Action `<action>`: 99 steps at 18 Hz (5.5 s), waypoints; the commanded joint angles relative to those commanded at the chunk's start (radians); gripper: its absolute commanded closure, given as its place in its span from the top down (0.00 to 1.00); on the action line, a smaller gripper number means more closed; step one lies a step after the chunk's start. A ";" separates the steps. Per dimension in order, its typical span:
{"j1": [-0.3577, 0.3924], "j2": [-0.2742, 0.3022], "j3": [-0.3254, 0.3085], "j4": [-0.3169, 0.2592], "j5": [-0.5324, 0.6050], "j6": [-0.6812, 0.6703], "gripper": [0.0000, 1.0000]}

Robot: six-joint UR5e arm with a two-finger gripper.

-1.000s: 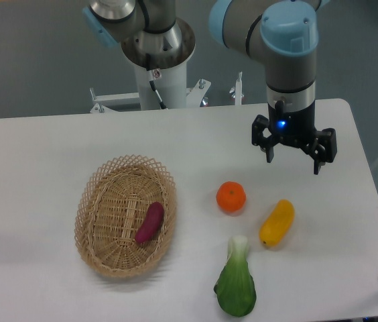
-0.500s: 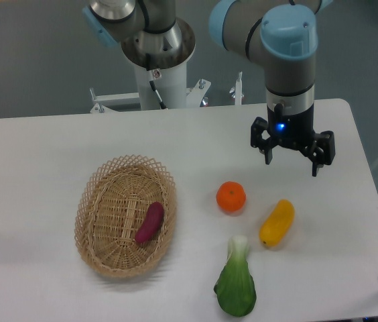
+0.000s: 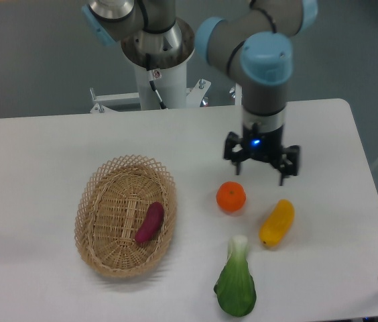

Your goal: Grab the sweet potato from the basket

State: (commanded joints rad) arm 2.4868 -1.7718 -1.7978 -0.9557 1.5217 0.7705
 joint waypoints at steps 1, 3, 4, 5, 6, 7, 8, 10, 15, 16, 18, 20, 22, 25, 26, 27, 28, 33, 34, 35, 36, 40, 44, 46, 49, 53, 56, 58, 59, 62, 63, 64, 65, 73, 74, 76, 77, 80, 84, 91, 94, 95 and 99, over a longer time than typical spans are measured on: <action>-0.031 -0.003 0.002 0.002 0.014 -0.054 1.00; -0.080 -0.009 -0.002 0.008 0.024 -0.153 1.00; -0.115 -0.012 0.000 0.011 0.025 -0.160 1.00; -0.146 -0.015 0.000 0.009 0.025 -0.165 1.00; -0.163 -0.018 -0.005 0.009 0.026 -0.169 1.00; -0.172 -0.026 -0.015 0.011 0.026 -0.169 1.00; -0.183 -0.035 -0.023 0.015 0.025 -0.168 1.00; -0.222 -0.058 -0.017 0.015 0.023 -0.165 1.00; -0.270 -0.090 -0.009 0.023 0.021 -0.172 1.00; -0.281 -0.109 -0.005 0.040 0.021 -0.177 1.00; -0.295 -0.142 -0.005 0.067 0.025 -0.201 1.00; -0.295 -0.149 -0.009 0.067 0.025 -0.203 1.00; -0.296 -0.149 -0.009 0.067 0.023 -0.206 1.00; -0.305 -0.170 -0.011 0.069 0.026 -0.200 1.00; -0.306 -0.179 -0.011 0.071 0.026 -0.198 1.00; -0.306 -0.190 -0.009 0.074 0.031 -0.198 1.00; -0.307 -0.196 -0.009 0.074 0.035 -0.198 1.00; -0.307 -0.218 -0.006 0.078 0.037 -0.194 1.00; -0.307 -0.222 -0.005 0.078 0.037 -0.194 1.00; -0.307 -0.224 -0.005 0.081 0.037 -0.194 1.00; -0.307 -0.224 -0.005 0.081 0.037 -0.194 1.00; -0.307 -0.233 -0.003 0.083 0.038 -0.192 1.00; -0.307 -0.238 -0.003 0.084 0.040 -0.194 0.92; -0.307 -0.239 -0.002 0.084 0.043 -0.195 0.76; -0.307 -0.238 0.000 0.084 0.072 -0.195 0.51; -0.307 -0.235 0.003 0.083 0.072 -0.195 0.32; -0.307 -0.230 0.005 0.081 0.072 -0.195 0.28; -0.306 -0.225 0.009 0.081 0.072 -0.194 0.26; -0.306 -0.222 0.015 0.081 0.072 -0.192 0.26; -0.302 -0.193 0.034 0.080 0.072 -0.189 0.26; -0.299 -0.181 0.038 0.080 0.072 -0.188 0.26; -0.292 -0.163 0.049 0.080 0.074 -0.180 0.26; -0.278 -0.140 0.058 0.074 0.072 -0.163 0.26; -0.103 -0.020 0.080 0.042 0.061 0.068 0.25; -0.062 -0.017 0.080 0.023 0.061 0.126 0.25; 0.022 0.001 0.081 -0.006 0.058 0.254 0.25; 0.059 0.003 0.086 -0.012 0.052 0.304 0.25; 0.159 0.006 0.115 -0.043 -0.007 0.427 0.26; 0.254 0.005 0.143 -0.086 -0.037 0.561 0.26; 0.313 0.006 0.132 -0.092 -0.032 0.656 0.25; 0.311 0.006 0.132 -0.092 -0.034 0.656 0.26; 0.310 0.006 0.132 -0.092 -0.034 0.656 0.26; 0.304 0.008 0.130 -0.094 -0.034 0.647 0.26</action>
State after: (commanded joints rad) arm 2.7904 -1.7641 -1.6674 -1.0492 1.4879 1.4174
